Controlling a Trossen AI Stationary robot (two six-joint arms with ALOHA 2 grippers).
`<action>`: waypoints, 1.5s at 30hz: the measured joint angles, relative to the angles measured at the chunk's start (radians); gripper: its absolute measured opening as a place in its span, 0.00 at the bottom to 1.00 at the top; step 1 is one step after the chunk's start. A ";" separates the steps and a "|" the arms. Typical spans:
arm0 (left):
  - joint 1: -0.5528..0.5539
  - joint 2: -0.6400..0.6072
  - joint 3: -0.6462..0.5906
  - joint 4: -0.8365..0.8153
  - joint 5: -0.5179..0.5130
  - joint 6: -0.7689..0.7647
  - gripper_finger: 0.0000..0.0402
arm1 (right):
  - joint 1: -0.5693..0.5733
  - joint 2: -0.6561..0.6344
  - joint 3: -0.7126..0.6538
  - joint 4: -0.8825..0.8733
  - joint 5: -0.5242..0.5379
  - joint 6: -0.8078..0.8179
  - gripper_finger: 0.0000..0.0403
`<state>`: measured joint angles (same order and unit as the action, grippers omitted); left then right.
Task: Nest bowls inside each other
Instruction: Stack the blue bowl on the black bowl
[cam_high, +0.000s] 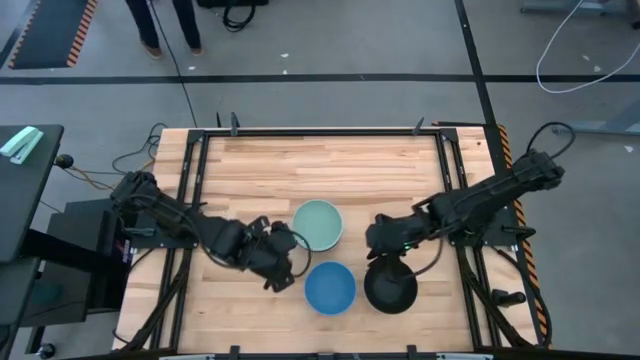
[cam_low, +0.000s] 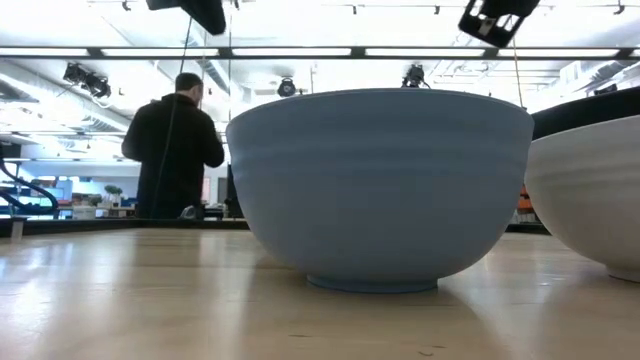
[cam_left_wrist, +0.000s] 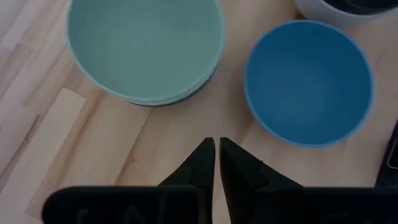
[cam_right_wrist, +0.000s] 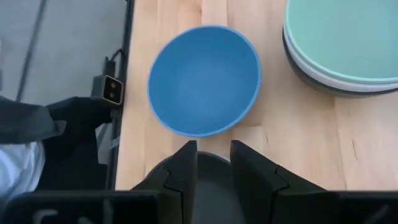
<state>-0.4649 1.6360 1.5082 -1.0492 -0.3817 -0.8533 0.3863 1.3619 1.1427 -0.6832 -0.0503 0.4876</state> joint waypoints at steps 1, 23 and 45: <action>-0.013 0.000 0.000 0.000 -0.012 -0.007 0.08 | -0.006 0.025 0.021 -0.015 -0.004 -0.003 0.26; -0.294 0.000 0.000 0.005 -0.301 -0.158 0.05 | -0.116 0.372 0.182 -0.092 -0.101 -0.017 0.26; -0.306 0.001 0.000 0.008 -0.376 -0.265 0.06 | -0.176 0.507 0.245 -0.078 -0.080 -0.010 0.26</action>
<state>-0.7708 1.6371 1.5082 -1.0412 -0.7574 -1.1180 0.2104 1.8693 1.3876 -0.7610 -0.1307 0.4775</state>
